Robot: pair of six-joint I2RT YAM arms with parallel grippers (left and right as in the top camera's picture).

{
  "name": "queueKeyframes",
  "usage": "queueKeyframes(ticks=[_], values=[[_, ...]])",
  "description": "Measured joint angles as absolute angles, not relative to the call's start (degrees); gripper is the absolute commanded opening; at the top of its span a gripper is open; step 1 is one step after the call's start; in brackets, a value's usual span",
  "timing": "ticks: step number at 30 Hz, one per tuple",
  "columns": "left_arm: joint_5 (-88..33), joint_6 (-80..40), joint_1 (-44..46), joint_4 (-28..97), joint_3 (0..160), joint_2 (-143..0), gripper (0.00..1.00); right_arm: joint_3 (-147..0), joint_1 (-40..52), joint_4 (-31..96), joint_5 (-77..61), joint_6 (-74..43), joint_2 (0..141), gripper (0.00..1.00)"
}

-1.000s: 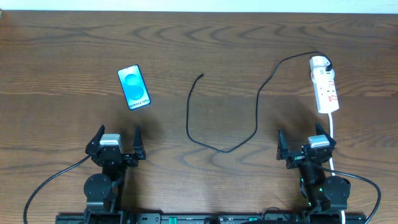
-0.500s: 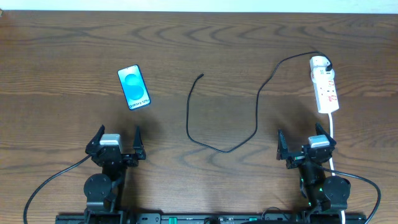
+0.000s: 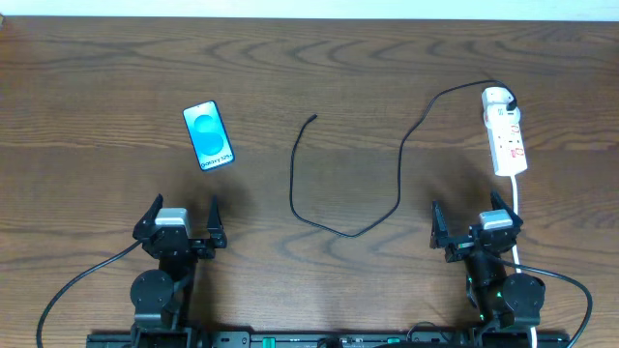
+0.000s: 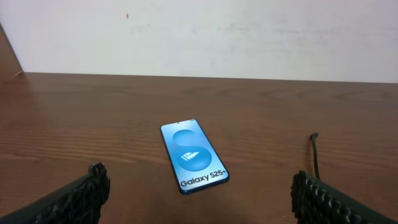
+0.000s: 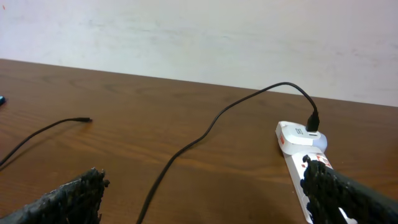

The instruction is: Plug charger to phone and switch on socket

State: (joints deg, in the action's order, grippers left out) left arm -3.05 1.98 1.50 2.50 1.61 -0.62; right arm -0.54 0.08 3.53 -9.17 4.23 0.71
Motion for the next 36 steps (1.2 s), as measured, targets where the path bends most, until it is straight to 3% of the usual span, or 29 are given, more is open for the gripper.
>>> queueKeyframes(ticks=[21,36], values=[[5.28,-4.27,1.50,-1.85,1.06,-4.16,0.95,-0.54,0.08,3.53,-9.15,4.23,0.71,0.99],[0.23,-4.54,1.50,-0.71,23.38,-38.50,0.95,-0.54,0.08,3.53,-9.15,4.23,0.71,0.99]])
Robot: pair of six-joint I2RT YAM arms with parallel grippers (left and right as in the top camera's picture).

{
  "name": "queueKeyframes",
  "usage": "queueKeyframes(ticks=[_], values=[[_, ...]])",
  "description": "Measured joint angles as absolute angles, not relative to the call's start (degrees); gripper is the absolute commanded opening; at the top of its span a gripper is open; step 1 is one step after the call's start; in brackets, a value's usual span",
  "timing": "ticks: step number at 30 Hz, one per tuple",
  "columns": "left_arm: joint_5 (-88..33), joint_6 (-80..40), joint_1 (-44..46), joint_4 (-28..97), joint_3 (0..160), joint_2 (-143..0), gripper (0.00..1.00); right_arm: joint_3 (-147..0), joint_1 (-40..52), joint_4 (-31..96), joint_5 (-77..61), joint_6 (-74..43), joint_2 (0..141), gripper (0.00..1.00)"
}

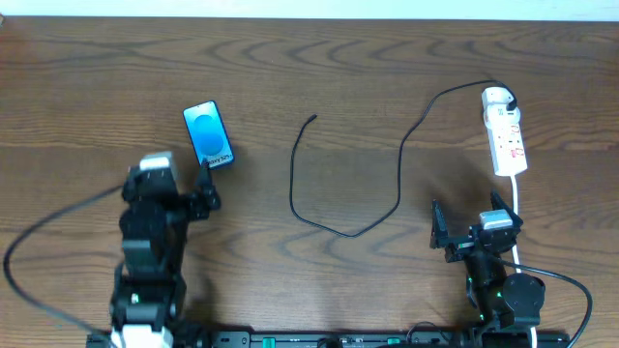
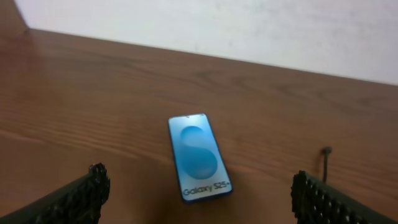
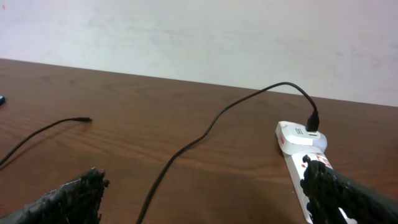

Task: Plug charger to phone and switch on socket
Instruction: 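Move the left gripper forward over the Galaxy phone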

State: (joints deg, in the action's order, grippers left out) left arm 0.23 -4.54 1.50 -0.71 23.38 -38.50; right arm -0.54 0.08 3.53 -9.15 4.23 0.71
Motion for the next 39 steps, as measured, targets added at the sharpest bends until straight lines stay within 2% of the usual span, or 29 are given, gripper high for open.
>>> queueKeyframes(ticks=[6,18,29,39], values=[[-3.46,-4.54,1.50,4.23,34.33,-51.20,0.95,-0.54,0.08,3.53,-9.15,4.23,0.71,0.99],[-8.88,-4.56,1.50,23.27,58.39,-69.36,0.95,-0.54,0.08,3.53,-9.15,4.23,0.71,0.99],[-12.32,-4.69,1.52,49.43,86.32,-87.55,0.95,-0.54,0.08,3.55,-9.15,4.23,0.71,0.99],[-13.43,-4.69,1.52,50.78,87.90,-90.54,0.95,-0.54,0.08,3.53,-9.15,4.23,0.71,0.99]])
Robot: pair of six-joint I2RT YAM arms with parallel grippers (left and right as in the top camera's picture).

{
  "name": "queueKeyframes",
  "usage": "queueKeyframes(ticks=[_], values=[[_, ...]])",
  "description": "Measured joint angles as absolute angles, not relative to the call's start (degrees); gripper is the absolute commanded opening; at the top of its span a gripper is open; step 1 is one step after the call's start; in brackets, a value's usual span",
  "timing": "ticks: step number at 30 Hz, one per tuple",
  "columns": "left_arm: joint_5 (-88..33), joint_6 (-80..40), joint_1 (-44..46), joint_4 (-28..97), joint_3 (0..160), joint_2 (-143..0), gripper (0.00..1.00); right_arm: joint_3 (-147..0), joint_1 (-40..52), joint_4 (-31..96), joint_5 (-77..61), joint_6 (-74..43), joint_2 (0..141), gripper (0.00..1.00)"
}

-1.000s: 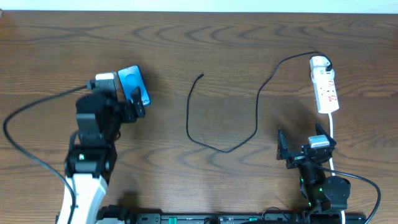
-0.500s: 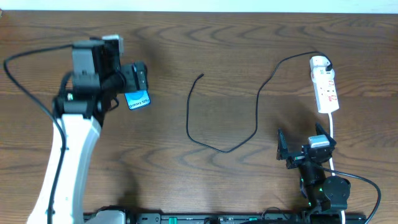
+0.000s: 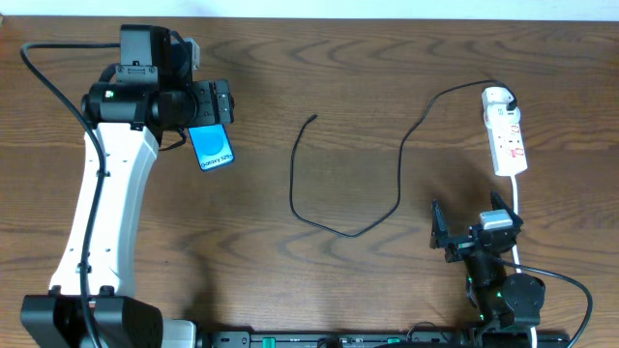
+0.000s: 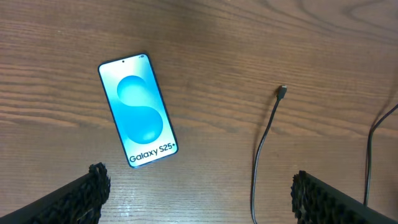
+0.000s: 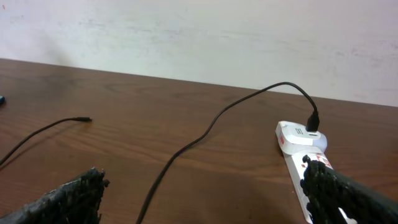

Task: Plug charger to phone and switch on socket
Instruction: 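Move the left gripper forward over the Galaxy phone, then lower the left gripper and grasp the phone's bottom edge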

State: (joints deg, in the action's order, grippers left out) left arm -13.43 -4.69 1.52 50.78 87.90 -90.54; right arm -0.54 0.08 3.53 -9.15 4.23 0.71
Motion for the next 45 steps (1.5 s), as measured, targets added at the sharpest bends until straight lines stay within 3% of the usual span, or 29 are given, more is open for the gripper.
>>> queueKeyframes(ticks=[10,28,45], values=[[-11.40,-9.61,1.54,44.77,88.03,-91.81,0.95,-0.54,0.08,3.53,-9.15,4.23,0.71,0.99],[3.16,-16.60,1.54,43.44,88.23,-110.04,0.95,-0.54,0.08,3.53,-9.15,4.23,0.71,0.99],[4.21,-21.04,1.54,39.46,88.23,-117.27,0.95,-0.54,0.08,3.53,-9.15,4.23,0.71,0.99]])
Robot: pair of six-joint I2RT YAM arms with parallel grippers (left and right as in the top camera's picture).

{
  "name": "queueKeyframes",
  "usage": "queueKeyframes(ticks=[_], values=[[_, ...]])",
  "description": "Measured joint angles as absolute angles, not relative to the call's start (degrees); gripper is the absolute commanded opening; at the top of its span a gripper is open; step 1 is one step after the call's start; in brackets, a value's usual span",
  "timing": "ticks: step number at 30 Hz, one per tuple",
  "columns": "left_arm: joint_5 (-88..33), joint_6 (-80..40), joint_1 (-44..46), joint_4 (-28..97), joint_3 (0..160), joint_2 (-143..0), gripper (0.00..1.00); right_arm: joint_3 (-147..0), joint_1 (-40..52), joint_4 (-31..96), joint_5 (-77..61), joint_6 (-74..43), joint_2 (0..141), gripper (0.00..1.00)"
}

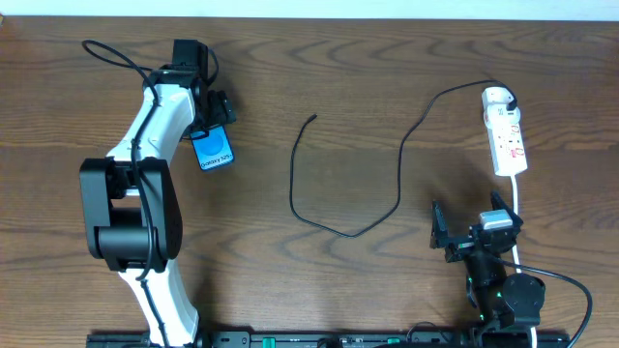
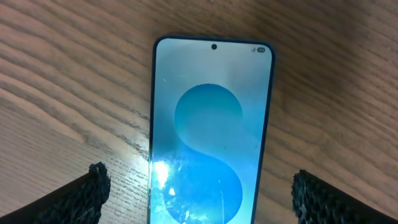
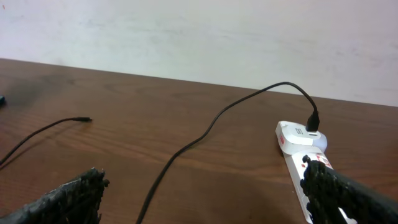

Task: Plug charger to phone and switch on socket
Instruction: 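Lower the left gripper and grasp the phone's bottom edge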

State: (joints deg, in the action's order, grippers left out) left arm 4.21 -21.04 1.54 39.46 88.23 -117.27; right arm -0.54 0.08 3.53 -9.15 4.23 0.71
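Observation:
A blue-screened phone point(image 1: 213, 149) lies flat at the table's left; the left wrist view fills with its camera end point(image 2: 210, 124). My left gripper point(image 1: 206, 116) hangs low over that end, open, its fingers point(image 2: 78, 198) standing either side of the phone and apart from it. The black charger cable point(image 1: 398, 174) loops across the middle, its free plug end point(image 1: 312, 118) lying bare right of the phone. The other end goes into the white socket strip point(image 1: 506, 140) at the far right. My right gripper point(image 1: 477, 235) rests open near the front edge.
In the right wrist view the socket strip point(image 3: 298, 158) lies just ahead on the right and the cable point(image 3: 205, 134) runs past toward its free plug end point(image 3: 84, 119). A pale wall stands behind the brown wooden table point(image 1: 97, 242). The strip's white lead point(image 1: 517, 208) runs beside the right arm.
My left gripper has dropped much closer to the phone; its camera end now fills the wrist view, where the whole phone and cable tip showed before. The right arm has not moved.
Both grippers first rested open at the front edge. Then the left arm stood raised and nearer the phone. After that it looked straight down on the phone and cable tip from high up. Now it is low over the phone's camera end, still open. Phone and cable have not shifted.

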Motion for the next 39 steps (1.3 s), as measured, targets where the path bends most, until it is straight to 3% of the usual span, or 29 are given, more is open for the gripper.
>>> queueKeyframes(ticks=[39], values=[[3.36,-22.50,1.83,37.12,88.23,-123.11,0.95,-0.54,0.08,3.55,-9.15,4.23,0.71,0.99]])
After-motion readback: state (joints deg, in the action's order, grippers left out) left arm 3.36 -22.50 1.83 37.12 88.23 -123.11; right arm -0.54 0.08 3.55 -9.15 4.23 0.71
